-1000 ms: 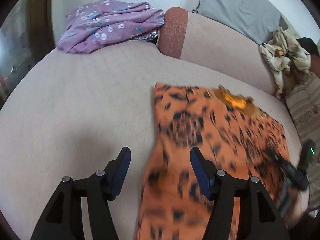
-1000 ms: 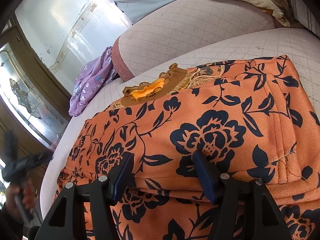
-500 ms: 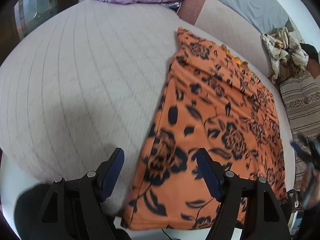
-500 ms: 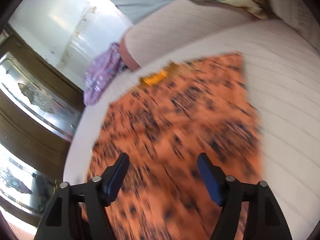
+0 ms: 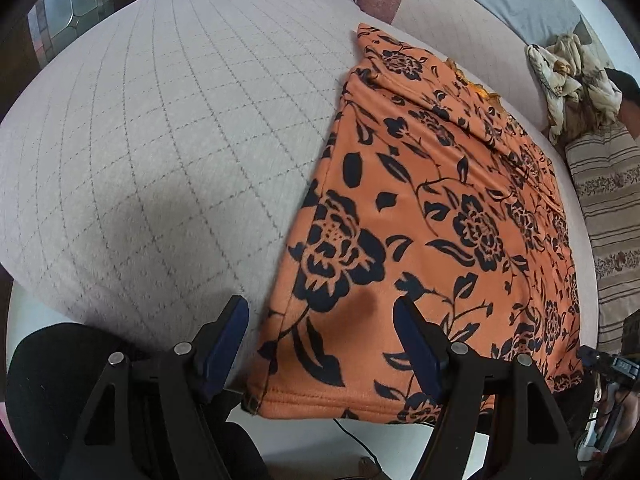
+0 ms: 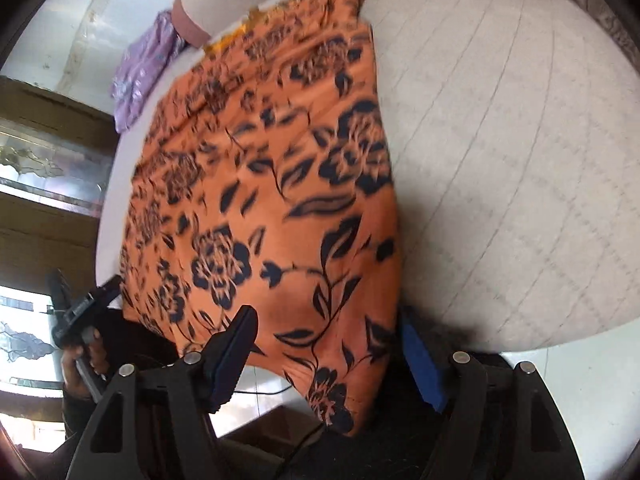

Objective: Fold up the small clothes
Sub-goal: 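Grasp the blouse hem with both grippers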

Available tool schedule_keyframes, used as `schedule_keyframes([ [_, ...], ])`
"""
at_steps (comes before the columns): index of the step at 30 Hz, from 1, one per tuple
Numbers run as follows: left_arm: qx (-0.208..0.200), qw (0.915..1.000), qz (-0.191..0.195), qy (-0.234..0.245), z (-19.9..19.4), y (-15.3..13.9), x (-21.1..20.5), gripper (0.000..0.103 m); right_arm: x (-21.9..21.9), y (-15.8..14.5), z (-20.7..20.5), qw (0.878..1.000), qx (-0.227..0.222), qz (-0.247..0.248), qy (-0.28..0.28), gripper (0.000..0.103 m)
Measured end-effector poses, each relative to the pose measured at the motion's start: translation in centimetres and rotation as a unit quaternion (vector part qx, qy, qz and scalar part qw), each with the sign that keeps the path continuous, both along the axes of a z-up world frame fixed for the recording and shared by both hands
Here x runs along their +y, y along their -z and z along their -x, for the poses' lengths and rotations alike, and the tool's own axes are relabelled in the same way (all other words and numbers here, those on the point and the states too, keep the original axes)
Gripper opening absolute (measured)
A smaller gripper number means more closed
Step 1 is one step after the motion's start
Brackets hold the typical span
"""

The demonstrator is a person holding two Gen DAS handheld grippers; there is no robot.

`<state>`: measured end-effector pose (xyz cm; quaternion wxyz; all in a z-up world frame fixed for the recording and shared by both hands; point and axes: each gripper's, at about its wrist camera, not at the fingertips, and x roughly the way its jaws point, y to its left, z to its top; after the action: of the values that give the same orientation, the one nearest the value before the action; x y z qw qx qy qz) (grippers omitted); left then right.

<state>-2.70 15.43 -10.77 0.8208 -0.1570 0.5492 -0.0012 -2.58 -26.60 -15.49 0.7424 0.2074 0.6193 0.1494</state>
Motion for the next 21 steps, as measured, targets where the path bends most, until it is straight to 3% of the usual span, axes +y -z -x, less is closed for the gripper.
schedule_keyframes([
  [1, 0.003, 1.0000, -0.001, 0.003, 0.1, 0.1, 0.0, 0.075, 0.1, 0.5, 0.2, 1.000, 0.005, 0.001, 0.002, 0.062],
  [4, 0.013, 0.9999, 0.002, 0.008, 0.7, 0.4, 0.3, 0.075, 0.6, 0.8, 0.6, 1.000, -0.003, 0.021, -0.003, 0.052],
  [6, 0.019, 0.9997, -0.005, 0.012, 1.0, 0.8, 0.3, 0.075, 0.5, 0.8, 0.7, 1.000, -0.003, 0.018, -0.005, 0.035],
  [7, 0.022, 0.9997, -0.005, 0.011, 0.9, 0.9, 0.3, 0.073, 0.4, 0.8, 0.7, 1.000, -0.002, 0.016, -0.007, 0.027],
  [8, 0.023, 0.9996, -0.011, 0.009, 1.0, 0.9, 0.3, 0.065, 0.4, 0.9, 0.7, 1.000, -0.001, 0.014, -0.010, 0.022],
  [9, 0.026, 0.9995, -0.017, 0.008, 1.1, 0.9, 0.4, 0.057, 0.5, 0.9, 0.7, 1.000, 0.000, 0.014, -0.011, 0.021],
  [10, 0.029, 0.9991, -0.029, 0.007, 1.2, 0.9, 0.5, 0.041, 0.6, 0.9, 0.7, 1.000, 0.000, 0.013, -0.012, 0.020],
  [11, 0.029, 0.9992, -0.025, 0.005, 1.3, 0.9, 0.9, 0.031, 0.4, 0.7, 0.6, 1.000, -0.001, 0.009, -0.011, 0.020],
  [13, 0.033, 0.9994, -0.004, 0.005, 1.6, 0.9, 1.7, 0.024, 0.4, 0.8, 0.5, 1.000, -0.002, -0.002, -0.003, 0.023],
  [15, 0.037, 0.9992, -0.002, 0.014, 1.8, 0.9, 1.7, 0.024, 0.6, 0.9, 0.5, 1.000, -0.002, 0.000, -0.004, 0.027],
  [18, 0.039, 0.9985, -0.002, 0.038, 1.9, 1.2, 1.1, 0.047, 1.0, 0.8, 0.4, 1.000, -0.002, 0.002, -0.007, 0.031],
  [20, 0.040, 0.9979, -0.020, 0.046, 1.9, 1.1, 0.1, 0.048, 1.1, 1.0, 0.2, 1.000, 0.000, 0.004, -0.007, 0.032],
  [21, 0.040, 0.9975, -0.030, 0.050, 1.8, 1.1, -0.2, 0.042, 1.1, 1.1, 0.2, 1.000, 0.000, 0.003, -0.010, 0.032],
])
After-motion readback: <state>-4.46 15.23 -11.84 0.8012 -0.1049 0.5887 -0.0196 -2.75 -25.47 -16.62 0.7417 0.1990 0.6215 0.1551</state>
